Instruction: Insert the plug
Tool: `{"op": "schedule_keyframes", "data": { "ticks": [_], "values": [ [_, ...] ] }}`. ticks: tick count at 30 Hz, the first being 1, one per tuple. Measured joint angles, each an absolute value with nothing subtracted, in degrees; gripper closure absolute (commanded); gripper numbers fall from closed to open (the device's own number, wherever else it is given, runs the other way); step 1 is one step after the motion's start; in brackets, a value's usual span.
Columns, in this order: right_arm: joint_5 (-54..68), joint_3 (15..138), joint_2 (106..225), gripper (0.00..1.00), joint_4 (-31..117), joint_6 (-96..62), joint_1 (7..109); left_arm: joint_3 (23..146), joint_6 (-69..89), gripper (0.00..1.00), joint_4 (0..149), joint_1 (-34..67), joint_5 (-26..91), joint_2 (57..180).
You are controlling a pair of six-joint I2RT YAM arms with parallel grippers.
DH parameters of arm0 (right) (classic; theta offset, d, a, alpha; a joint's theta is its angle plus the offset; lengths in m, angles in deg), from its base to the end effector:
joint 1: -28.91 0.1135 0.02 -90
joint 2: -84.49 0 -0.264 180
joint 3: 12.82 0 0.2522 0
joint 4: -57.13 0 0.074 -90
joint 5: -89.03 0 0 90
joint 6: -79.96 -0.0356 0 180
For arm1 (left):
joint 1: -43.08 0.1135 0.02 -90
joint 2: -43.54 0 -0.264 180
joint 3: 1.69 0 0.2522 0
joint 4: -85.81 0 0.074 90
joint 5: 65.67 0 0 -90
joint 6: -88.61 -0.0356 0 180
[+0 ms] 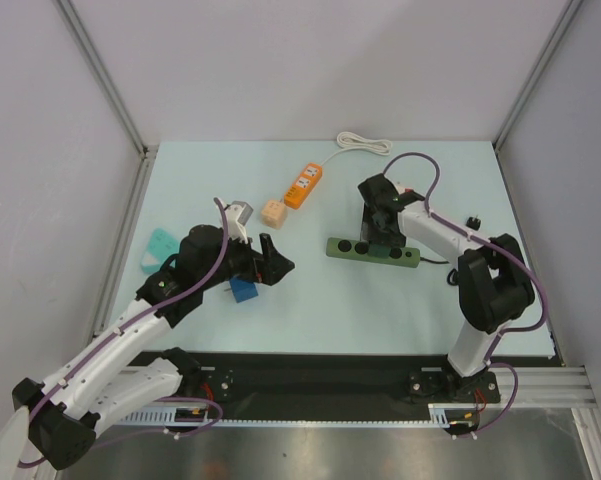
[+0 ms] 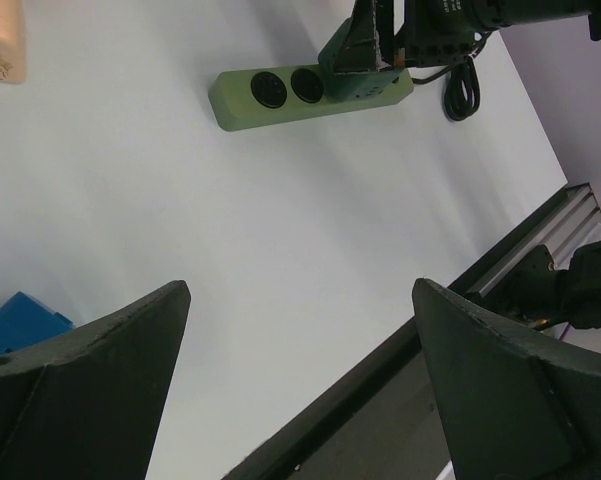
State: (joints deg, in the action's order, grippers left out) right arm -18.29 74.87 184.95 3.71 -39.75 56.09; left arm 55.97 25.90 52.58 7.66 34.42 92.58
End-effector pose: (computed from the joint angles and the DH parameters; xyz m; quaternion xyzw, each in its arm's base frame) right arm 0.3229 0.1539 0.2186 0.0524 0.9664 -0.0324 0.2495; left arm 0.1556 -0.1183 0.3053 0.1068 0.8328 -0.3432 0.4210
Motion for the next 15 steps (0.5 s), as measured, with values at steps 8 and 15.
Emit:
{"op": "schedule_keyframes", "data": {
  "ticks": [8,15],
  "values": [
    [-19.2,72.5,183.7,1.0,6.5,-40.0,56.7,55.9,25.9,0.0,52.6,7.7,33.9,92.6],
    [-20.5,67.7,181.5,1.0,12.5,-40.3,57.1,55.9,25.5,0.0,52.6,7.7,33.4,92.6]
  ]
}}
